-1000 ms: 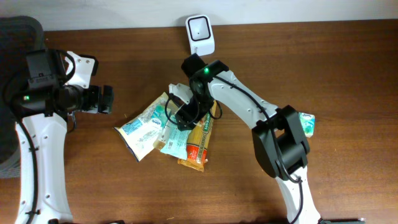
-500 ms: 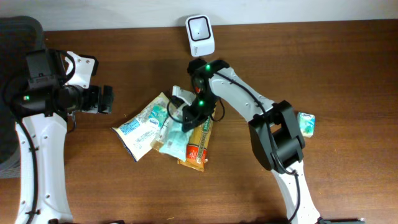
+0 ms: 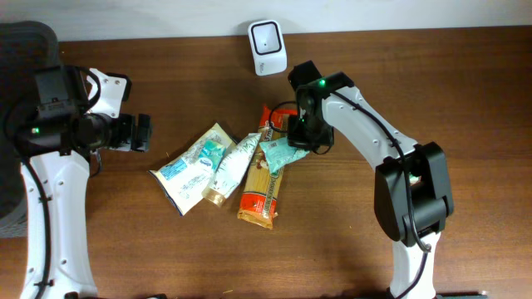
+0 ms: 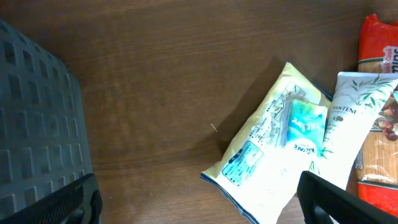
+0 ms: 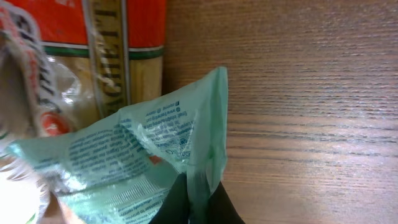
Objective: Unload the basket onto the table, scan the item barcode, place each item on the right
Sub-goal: 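Lift the green tissue pack and hold it under the scanner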
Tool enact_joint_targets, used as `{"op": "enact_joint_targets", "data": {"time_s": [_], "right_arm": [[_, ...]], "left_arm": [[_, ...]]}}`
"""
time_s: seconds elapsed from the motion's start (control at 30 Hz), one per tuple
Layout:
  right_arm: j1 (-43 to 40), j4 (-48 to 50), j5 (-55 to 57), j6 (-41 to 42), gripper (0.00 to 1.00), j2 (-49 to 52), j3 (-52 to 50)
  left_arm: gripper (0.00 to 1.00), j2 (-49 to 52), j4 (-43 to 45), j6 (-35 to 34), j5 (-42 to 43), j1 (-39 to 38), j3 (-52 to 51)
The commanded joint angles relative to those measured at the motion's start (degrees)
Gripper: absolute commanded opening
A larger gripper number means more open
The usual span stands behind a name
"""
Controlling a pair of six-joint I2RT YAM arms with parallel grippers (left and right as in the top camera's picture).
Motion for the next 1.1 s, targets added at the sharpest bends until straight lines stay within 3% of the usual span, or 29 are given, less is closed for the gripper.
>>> {"op": "enact_joint_targets", "data": {"time_s": [0.0, 0.1, 0.23, 0.4, 0.47, 0.53, 0.6, 0.67, 0.8, 0.87, 0.93, 0.97, 1.03, 1.07], "right_arm": [[-0.37, -0.55, -0.28, -4.70, 0.15, -0.39, -1.57], [-3.10, -1.07, -3.65, -10.97, 0.59, -0.39, -1.57], [-11.04, 1.55, -16.81, -21.16, 0.67, -0.37, -5.05], [-13.84, 18.64, -31.30, -24.83, 0.70, -0.11, -18.71], [-13.66, 21.55, -32.00, -24.79, 0.68, 1.03, -21.51], [-13.64, 26.10, -33.11, -24.57, 0.56, 2.40, -25.27], [-13.64, 27.32, -33.20, -24.59, 0.19, 2.80, -27.19], [-14.10, 27.54, -33.22, -24.59, 0.04, 2.78, -27.17], [-17.73, 25.88, -38.18, -24.87, 0.04, -1.01, -25.83], [-19.80, 19.82, -34.88, -26.69, 0.04, -11.58, -22.99], [-18.71, 14.27, -22.58, -21.57, 0.04, -21.79, -20.37], [-16.94, 11.39, -13.18, -14.88, 0.04, -27.34, -19.15], [-12.98, 7.80, 1.40, -3.28, 0.04, -33.35, -18.95], [-10.97, 6.84, 3.76, -2.21, 0.04, -33.99, -18.95]], "left_arm": [[0.99, -0.35, -0.02, 0.87, 0.61, 0.24, 0.68], [0.99, -0.35, -0.02, 0.87, 0.61, 0.24, 0.68], [0.99, -0.35, -0.04, 0.87, 0.61, 0.24, 0.68], [0.99, -0.35, -0.02, 0.87, 0.61, 0.24, 0.68], [0.99, -0.35, -0.02, 0.87, 0.61, 0.24, 0.68], [0.99, -0.35, -0.02, 0.87, 0.61, 0.24, 0.68], [0.99, -0.35, -0.02, 0.87, 0.61, 0.24, 0.68], [0.99, -0.35, -0.02, 0.87, 0.61, 0.24, 0.68], [0.99, -0.35, -0.02, 0.87, 0.61, 0.24, 0.68], [0.99, -0.35, -0.02, 0.87, 0.61, 0.24, 0.68], [0.99, -0.35, -0.02, 0.87, 0.61, 0.24, 0.68], [0.99, -0.35, -0.02, 0.87, 0.61, 0.24, 0.68], [0.99, -0.35, -0.02, 0.87, 0.61, 0.24, 0.68], [0.99, -0.35, -0.04, 0.87, 0.61, 0.24, 0.68]]}}
